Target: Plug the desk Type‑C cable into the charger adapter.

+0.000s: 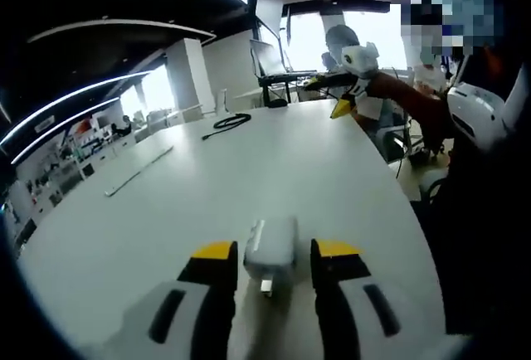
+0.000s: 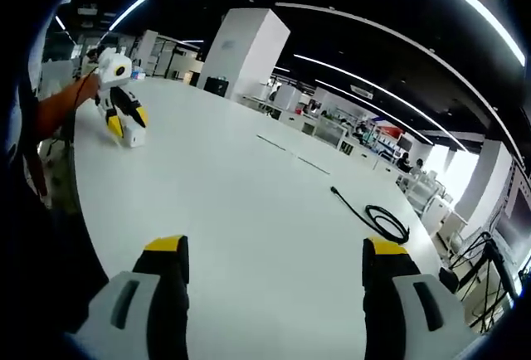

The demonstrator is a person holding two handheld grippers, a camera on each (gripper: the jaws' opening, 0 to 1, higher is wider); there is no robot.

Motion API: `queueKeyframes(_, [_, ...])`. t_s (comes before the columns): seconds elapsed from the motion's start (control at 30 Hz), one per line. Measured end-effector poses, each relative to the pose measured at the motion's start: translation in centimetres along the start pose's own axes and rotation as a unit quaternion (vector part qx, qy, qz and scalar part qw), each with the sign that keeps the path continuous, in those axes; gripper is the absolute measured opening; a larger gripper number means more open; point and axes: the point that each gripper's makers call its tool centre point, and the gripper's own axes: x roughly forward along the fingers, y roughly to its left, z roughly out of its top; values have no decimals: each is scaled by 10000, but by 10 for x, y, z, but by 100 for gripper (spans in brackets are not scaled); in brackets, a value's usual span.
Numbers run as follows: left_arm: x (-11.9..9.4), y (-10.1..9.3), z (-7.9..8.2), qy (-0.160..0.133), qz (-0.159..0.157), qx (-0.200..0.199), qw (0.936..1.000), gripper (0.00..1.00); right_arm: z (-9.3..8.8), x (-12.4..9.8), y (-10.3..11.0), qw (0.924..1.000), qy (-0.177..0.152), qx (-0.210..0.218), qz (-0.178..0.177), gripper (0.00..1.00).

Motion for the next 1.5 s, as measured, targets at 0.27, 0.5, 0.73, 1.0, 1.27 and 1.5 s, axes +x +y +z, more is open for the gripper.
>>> queueKeyframes(0.27, [5, 2, -4, -15, 90, -76, 9999, 31, -5, 14, -19, 9997, 167, -173, 16, 86])
queueKeyframes(0.5, [-1, 4, 3, -199, 211, -191, 9994, 31, -6, 29, -52, 9995, 217, -219, 19, 85])
queueKeyframes(0.73, [-4, 6, 0, -191, 318, -272, 9989, 31, -20, 44, -75, 9990, 425, -155, -16, 81])
queueKeyframes(1.0, [-5, 7, -7, -133, 415, -425, 9981, 31, -31, 63, -98, 9980, 623, -33, 16, 78])
queueKeyframes(1.27, [-15, 7, 1, 133, 555, 74, 9983, 32, -37, 79, -118, 9963, 849, -136, -28, 78])
queueKeyframes(1.5, [-25, 0, 10, 237, 718, 131, 9970, 32, -43, 96, -135, 9944, 1040, -205, -2, 73])
